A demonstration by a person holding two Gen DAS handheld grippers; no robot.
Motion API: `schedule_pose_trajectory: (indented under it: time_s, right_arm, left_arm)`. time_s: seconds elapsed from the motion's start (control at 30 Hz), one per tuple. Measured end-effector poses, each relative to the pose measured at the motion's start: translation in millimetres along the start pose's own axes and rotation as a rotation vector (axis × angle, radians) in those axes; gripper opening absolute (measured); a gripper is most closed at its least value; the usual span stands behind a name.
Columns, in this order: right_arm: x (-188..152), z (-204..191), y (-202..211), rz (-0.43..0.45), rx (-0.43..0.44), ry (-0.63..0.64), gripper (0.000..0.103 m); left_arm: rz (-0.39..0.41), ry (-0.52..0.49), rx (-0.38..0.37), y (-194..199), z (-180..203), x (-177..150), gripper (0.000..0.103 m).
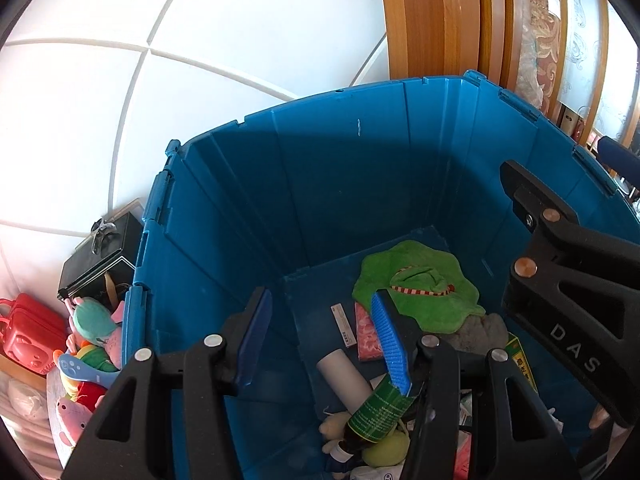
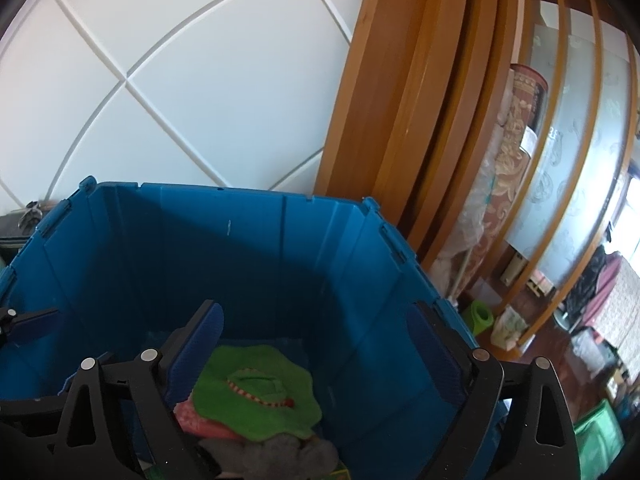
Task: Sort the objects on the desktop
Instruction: 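Open both tools to drop the plush and box into the crate, then move both tools back from the crate to the heap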
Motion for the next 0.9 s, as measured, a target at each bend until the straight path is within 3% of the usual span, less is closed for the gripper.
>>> schedule_pose_trajectory:
  time_s: [0.23,0.37,0.77,0.9]
  right_arm:
    - [0.0,0.3,7.5,-0.002,0.001,-0.007,0.1]
    - [3.0,1.0,31.3,0.005,0.031,-0.009,0.103]
    - [18.4,-2.3,119.2,0.041,0.056,0.03,0.103]
    - [8.7,-13.7,160.5,0.078,0.085,0.051,0.103]
  left_arm:
    - [-0.004,0.04,-0.021,6.4,-6.9,-3.1,0.051]
    - [0.007,0.048,-0.056,22.5,-12.5,-10.0,0.051]
    - [0.102,0.123,-0.103,118.3,-72.4,-37.1,0.051]
    - [0.123,0.124,-0.04,147.0,-94.2,-63.4,0.051]
Point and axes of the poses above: each gripper's, at about its wrist camera, not at the fingertips, and y roughly against the way its jaws point, z to its right, x to its top, the point moved 1 cm from there along -y, roughly the way its jaws point
